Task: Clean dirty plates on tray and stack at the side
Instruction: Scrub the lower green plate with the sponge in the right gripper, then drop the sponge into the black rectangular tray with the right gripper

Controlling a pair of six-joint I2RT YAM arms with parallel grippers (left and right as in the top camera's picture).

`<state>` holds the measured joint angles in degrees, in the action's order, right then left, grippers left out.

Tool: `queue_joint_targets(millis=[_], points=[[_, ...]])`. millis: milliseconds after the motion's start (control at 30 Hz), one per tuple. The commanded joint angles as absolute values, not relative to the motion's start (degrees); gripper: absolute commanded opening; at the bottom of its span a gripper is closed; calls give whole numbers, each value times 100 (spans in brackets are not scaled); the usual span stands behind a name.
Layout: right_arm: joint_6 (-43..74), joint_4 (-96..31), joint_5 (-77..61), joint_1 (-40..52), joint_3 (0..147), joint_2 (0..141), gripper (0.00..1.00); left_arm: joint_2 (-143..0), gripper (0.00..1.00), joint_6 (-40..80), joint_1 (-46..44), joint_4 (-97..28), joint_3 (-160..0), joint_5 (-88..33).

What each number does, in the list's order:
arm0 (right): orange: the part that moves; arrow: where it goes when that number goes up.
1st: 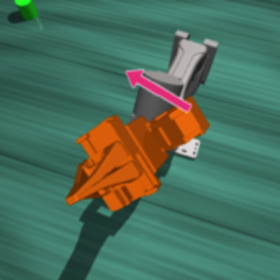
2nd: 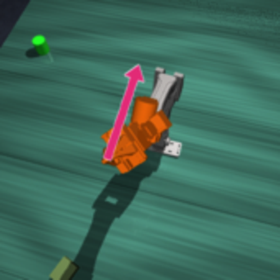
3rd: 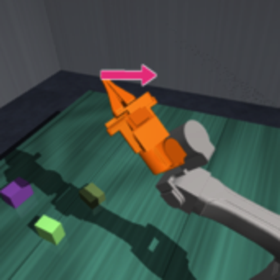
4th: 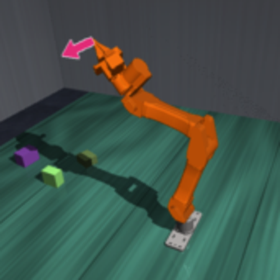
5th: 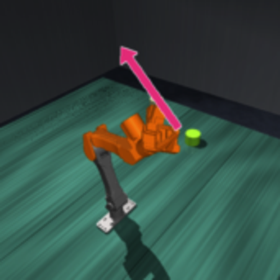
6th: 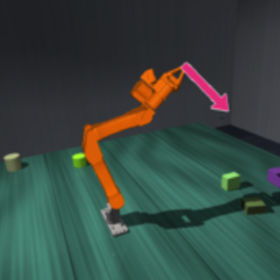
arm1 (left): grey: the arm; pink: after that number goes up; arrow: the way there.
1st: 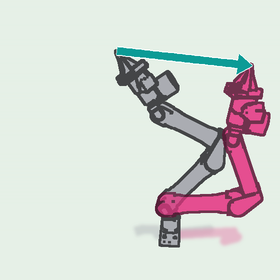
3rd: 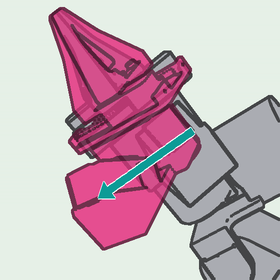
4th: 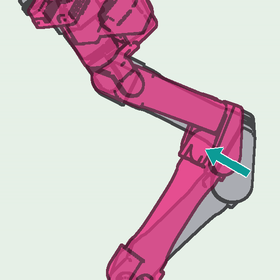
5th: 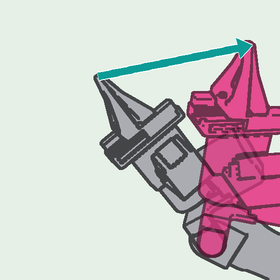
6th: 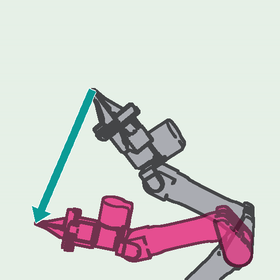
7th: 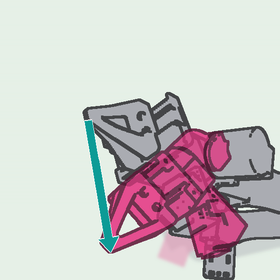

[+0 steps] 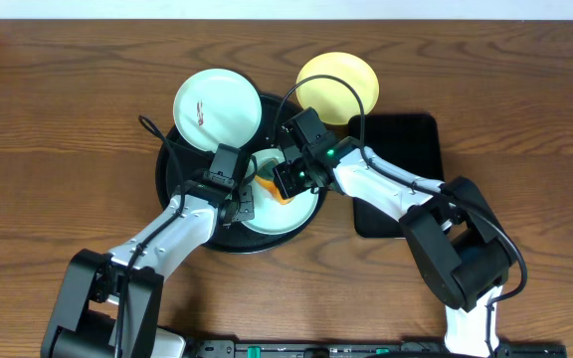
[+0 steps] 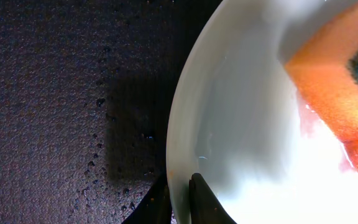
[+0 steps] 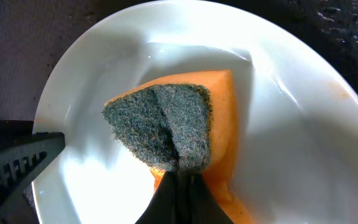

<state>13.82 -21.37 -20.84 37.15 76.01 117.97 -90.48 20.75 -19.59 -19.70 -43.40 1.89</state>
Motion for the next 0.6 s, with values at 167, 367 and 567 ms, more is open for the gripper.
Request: queue_joint_targets(millis=[167, 367, 567], points=[[1472, -1881, -3450, 3636, 7607, 11535, 1, -9054, 13, 2001, -1968, -1986, -4353, 178], [1404, -2353, -3354, 2954, 7607, 10737, 1, -9054, 13, 2001, -1968, -1984, -4353, 178], [1326, -3500, -2217, 2335, 7607, 10119, 1, -9054, 13, 2001, -1968, -1984, -4353, 178]])
